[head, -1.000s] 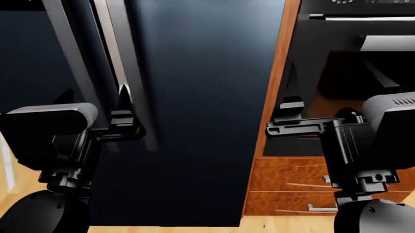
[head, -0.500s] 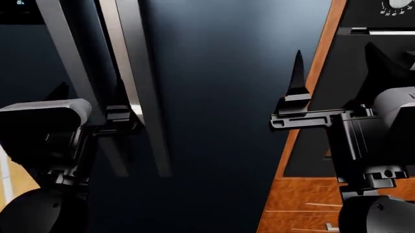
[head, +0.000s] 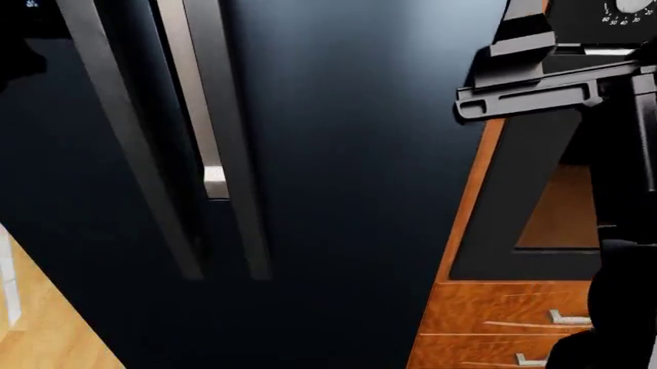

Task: Close the microwave door

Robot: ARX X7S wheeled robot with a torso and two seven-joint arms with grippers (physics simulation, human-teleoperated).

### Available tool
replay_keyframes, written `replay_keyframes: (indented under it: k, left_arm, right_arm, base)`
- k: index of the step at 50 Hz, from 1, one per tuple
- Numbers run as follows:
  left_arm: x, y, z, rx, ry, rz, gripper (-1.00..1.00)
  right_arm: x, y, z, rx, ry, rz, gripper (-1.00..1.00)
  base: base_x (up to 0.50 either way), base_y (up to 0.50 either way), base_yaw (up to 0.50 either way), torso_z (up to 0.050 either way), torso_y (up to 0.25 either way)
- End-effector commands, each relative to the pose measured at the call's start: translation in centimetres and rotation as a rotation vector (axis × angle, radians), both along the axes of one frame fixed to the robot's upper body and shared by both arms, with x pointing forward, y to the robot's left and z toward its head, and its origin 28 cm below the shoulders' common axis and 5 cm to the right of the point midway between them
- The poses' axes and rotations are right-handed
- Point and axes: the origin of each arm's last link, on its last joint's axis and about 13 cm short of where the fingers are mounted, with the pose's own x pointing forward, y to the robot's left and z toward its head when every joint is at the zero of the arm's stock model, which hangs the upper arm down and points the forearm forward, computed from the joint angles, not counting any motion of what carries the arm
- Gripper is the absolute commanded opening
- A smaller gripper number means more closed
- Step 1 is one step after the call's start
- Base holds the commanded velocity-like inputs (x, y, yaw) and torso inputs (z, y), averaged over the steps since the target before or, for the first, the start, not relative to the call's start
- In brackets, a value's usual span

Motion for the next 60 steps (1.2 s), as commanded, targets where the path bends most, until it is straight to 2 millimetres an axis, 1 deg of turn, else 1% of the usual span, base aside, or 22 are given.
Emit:
replay_keyframes:
  k: [1, 4, 6, 20, 22, 25, 27, 29, 31, 33, 35, 38, 40, 43, 44, 45, 47, 49, 50, 52, 56, 60]
  left_arm:
    - [-2.4, 0.9, 2.7, -0.033, -0.155, 0.013, 1.0]
    - [-2.8, 1.0, 3.0, -0.04, -0.167, 0.008, 1.0]
    - [-2.9, 1.0, 3.2, -0.045, -0.173, 0.006, 1.0]
    - [-4.0, 1.2, 3.7, -0.065, -0.202, -0.006, 1.0]
    - [-4.0, 1.2, 3.7, -0.065, -0.203, -0.007, 1.0]
    - [-4.1, 1.1, 3.7, -0.066, -0.204, -0.006, 1.0]
    - [-4.1, 1.1, 3.8, -0.067, -0.204, -0.005, 1.0]
    - [-4.2, 1.1, 3.8, -0.067, -0.205, -0.003, 1.0]
    - [-4.2, 1.1, 3.8, -0.069, -0.206, -0.002, 1.0]
    - [-4.2, 1.1, 3.8, -0.069, -0.207, -0.001, 1.0]
    - [-4.3, 1.1, 3.8, -0.069, -0.208, -0.001, 1.0]
    - [-4.3, 1.1, 3.8, -0.069, -0.209, -0.001, 1.0]
    - [-4.3, 1.2, 3.8, -0.069, -0.21, 0.0, 1.0]
    - [-4.3, 1.2, 3.8, -0.069, -0.212, 0.0, 1.0]
    - [-4.3, 1.2, 3.9, -0.069, -0.212, 0.0, 1.0]
    - [-4.3, 1.2, 3.9, -0.069, -0.212, 0.001, 1.0]
    - [-4.3, 1.2, 3.9, -0.07, -0.213, 0.001, 1.0]
    - [-4.3, 1.2, 3.9, -0.071, -0.213, 0.001, 1.0]
    - [-4.3, 1.2, 3.9, -0.071, -0.213, 0.001, 1.0]
    - [-4.3, 1.2, 4.0, -0.072, -0.214, 0.0, 1.0]
    - [-4.4, 1.2, 4.0, -0.073, -0.217, -0.001, 1.0]
    - [-4.4, 1.2, 4.1, -0.074, -0.218, -0.002, 1.0]
  right_arm:
    - [-1.2, 0.2, 3.9, -0.049, -0.134, 0.001, 1.0]
    - [-2.6, 1.1, 6.4, -0.143, -0.148, 0.061, 1.0]
    - [-0.8, -0.1, 2.9, -0.002, -0.152, -0.024, 1.0]
    - [-3.0, 1.2, 7.1, -0.169, -0.2, 0.068, 1.0]
    - [-1.1, 0.1, 3.7, -0.024, -0.208, -0.002, 1.0]
    - [-3.0, 1.2, 7.2, -0.169, -0.201, 0.071, 1.0]
    - [-1.0, 0.1, 3.7, -0.032, -0.207, 0.007, 1.0]
    - [-2.6, 1.2, 6.8, -0.171, -0.199, 0.069, 1.0]
    - [-0.9, 0.3, 3.2, -0.055, -0.204, 0.025, 1.0]
    - [-2.6, 1.2, 6.7, -0.17, -0.199, 0.069, 1.0]
    - [-0.9, 0.2, 3.1, -0.052, -0.206, 0.024, 1.0]
    - [-3.1, 1.0, 7.3, -0.157, -0.194, 0.077, 1.0]
    - [-1.1, 0.1, 3.9, -0.031, -0.2, 0.007, 1.0]
    - [-0.7, 0.4, 2.3, -0.068, -0.15, 0.016, 1.0]
    - [-1.4, 1.4, 4.3, -0.179, -0.139, 0.063, 1.0]
    - [-0.7, 0.4, 2.4, -0.069, -0.153, 0.011, 1.0]
    - [-1.4, 1.4, 4.3, -0.178, -0.145, 0.057, 1.0]
    - [-0.8, 0.5, 2.5, -0.074, -0.153, 0.016, 1.0]
    - [-1.5, 1.6, 4.4, -0.184, -0.143, 0.063, 1.0]
    - [-0.7, 0.6, 2.5, -0.071, -0.151, 0.022, 1.0]
    - [-1.5, 1.5, 4.5, -0.181, -0.14, 0.064, 1.0]
    - [-0.8, 0.4, 2.6, -0.075, -0.141, 0.007, 1.0]
  base:
    - [0.0, 0.0, 0.0, 0.0, 0.0]
    - [0.0, 0.0, 0.0, 0.0, 0.0]
    - [0.0, 0.0, 0.0, 0.0, 0.0]
    - [0.35, 0.01, 0.0, 0.0, 0.0]
    - [0.5, 0.01, 0.0, 0.0, 0.0]
    - [0.5, 0.01, 0.0, 0.0, 0.0]
    - [0.5, 0.01, 0.0, 0.0, 0.0]
    - [0.5, 0.01, 0.0, 0.0, 0.008]
    - [0.5, 0.01, 0.0, 0.0, 0.0]
    - [0.5, 0.01, 0.0, 0.0, 0.0]
    - [0.5, 0.0, 0.0, 0.0, 0.0]
    - [0.5, -0.05, 0.0, 0.0, 0.0]
    - [0.26, -0.42, 0.0, 0.0, 0.0]
    - [0.0, -0.33, 0.0, 0.0, 0.003]
    - [0.0, 0.0, 0.0, 0.0, 0.0]
    - [0.0, 0.0, 0.0, 0.0, 0.0]
    - [0.0, 0.0, 0.0, 0.0, 0.0]
    - [0.0, -0.4, 0.0, 0.0, 0.0]
    - [0.0, -0.5, 0.0, 0.0, 0.0]
    - [0.0, -0.5, 0.0, 0.0, 0.0]
    - [0.0, -0.07, 0.0, 0.0, 0.0]
    - [0.0, 0.0, 0.0, 0.0, 0.0]
